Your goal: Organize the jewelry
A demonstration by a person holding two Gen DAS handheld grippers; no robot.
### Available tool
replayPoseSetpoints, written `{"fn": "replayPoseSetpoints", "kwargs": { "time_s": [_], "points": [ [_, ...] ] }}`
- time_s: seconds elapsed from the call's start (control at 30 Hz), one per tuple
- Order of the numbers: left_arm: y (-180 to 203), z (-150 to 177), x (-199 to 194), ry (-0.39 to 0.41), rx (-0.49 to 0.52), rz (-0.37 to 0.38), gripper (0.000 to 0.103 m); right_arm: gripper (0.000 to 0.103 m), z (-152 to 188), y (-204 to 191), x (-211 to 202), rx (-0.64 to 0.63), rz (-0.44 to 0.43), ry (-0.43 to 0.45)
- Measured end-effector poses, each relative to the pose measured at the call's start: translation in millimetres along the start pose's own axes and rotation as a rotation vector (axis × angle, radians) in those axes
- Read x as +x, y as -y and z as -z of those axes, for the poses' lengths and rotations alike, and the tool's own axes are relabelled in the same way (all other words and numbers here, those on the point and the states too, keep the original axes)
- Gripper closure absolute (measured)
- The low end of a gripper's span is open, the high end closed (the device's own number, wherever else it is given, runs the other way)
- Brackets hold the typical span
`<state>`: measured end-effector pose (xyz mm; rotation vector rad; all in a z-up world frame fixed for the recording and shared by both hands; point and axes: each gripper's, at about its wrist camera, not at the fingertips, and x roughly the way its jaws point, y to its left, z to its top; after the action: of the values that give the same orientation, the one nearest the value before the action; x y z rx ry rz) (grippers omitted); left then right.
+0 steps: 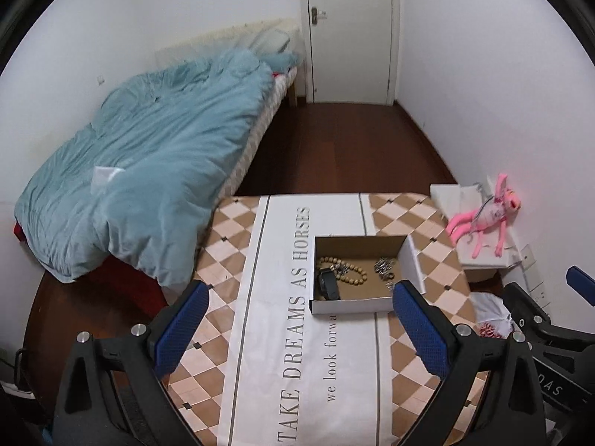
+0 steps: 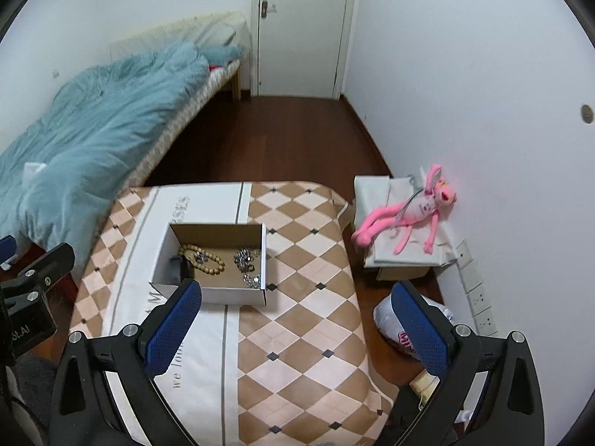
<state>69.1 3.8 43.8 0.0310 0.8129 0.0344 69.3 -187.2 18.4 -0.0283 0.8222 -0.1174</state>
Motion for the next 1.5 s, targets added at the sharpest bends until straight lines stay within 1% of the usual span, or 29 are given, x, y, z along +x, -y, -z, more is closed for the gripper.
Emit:
{"fn": "replayPoseSetpoints", "kwargs": {
  "time_s": [0.13, 0.37, 0.53, 0.67, 0.9, 1.07, 1.27, 1.5],
  "points": [
    [-3, 0, -23, 0.026, -0.011, 0.018, 0.002, 0.000, 0, 5, -36, 0.011, 0.004, 0.051],
    [-6, 4, -54, 0.032, -0.030, 0.055, 0.002, 0.000, 0, 12, -74, 0.027, -0.004, 0.092],
    [-6, 8, -67, 0.019, -0.030, 0.071, 0.002, 0.000, 2, 14, -94, 0.023, -0.011, 0.103],
    [-5, 7, -71, 0.005, -0.028, 0.071, 0.002, 0.000, 2, 16, -102, 0.024, -0.029, 0.084],
    [-2, -2, -54, -0.061, -0.039, 0.069, 0.002, 0.000, -10, 16, -95, 0.011, -0.021, 0.055],
    [2, -9, -39, -0.079, -0.032, 0.039, 0.002, 0.000, -21, 11, -74, -0.004, -0.016, 0.028],
    [2, -13, -21, -0.109, -0.025, 0.020, 0.002, 0.000, -30, 7, -48, -0.009, -0.010, -0.006],
    [6, -16, -8, -0.140, -0.008, 0.015, 0.002, 0.000, -34, 5, -30, -0.012, -0.003, -0.035]
  ]
}}
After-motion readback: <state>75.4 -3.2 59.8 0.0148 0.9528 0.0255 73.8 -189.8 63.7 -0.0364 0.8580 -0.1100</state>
